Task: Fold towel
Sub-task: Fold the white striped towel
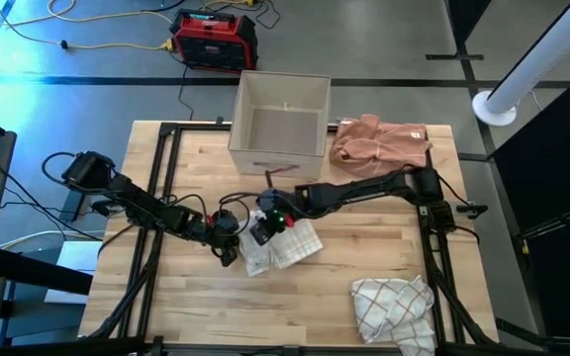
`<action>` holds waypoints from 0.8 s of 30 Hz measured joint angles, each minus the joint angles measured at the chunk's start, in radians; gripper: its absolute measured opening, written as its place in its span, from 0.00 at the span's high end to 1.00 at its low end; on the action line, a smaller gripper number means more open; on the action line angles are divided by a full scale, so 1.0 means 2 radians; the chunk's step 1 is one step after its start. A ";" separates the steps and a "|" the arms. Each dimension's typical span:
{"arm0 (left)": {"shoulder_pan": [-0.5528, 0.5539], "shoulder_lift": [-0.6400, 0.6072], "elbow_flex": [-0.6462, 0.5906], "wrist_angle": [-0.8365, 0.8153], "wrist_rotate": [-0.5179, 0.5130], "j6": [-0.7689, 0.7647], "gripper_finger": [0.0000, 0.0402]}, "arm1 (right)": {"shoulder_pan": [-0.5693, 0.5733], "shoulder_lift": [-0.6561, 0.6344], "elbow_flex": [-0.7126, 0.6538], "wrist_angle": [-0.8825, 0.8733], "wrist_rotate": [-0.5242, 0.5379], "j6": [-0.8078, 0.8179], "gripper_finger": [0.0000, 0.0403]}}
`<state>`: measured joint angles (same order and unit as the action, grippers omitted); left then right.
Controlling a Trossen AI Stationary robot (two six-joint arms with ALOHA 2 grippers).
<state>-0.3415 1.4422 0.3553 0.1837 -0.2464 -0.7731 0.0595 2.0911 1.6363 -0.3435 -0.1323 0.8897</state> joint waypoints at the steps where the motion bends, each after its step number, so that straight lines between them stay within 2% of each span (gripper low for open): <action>1: 0.000 0.000 0.000 0.000 0.000 0.000 1.00 | 0.000 0.000 0.000 0.001 0.000 0.001 0.84; 8: 0.000 -0.003 0.000 -0.001 0.008 -0.003 1.00 | -0.001 -0.008 0.000 -0.002 -0.009 -0.011 0.54; 13: -0.008 -0.054 -0.001 -0.049 0.067 -0.058 1.00 | -0.002 -0.060 0.000 -0.076 0.011 -0.056 0.48; 16: -0.021 -0.111 0.014 -0.115 0.066 -0.082 1.00 | -0.003 -0.102 0.000 -0.150 0.018 -0.101 0.51; 20: -0.038 -0.184 0.047 -0.184 0.006 -0.067 1.00 | 0.009 -0.158 -0.016 -0.243 0.040 -0.131 0.63; 22: -0.040 -0.207 0.057 -0.164 -0.021 -0.005 1.00 | 0.018 -0.187 -0.055 -0.231 0.050 -0.142 0.73; 24: -0.033 -0.216 0.059 -0.122 -0.042 0.063 1.00 | 0.028 -0.218 -0.112 -0.173 0.051 -0.150 0.86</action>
<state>-0.4069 1.0105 0.4740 -0.0603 -0.3309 -0.6466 0.1160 1.6555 1.4127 -0.6894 -0.0296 0.5904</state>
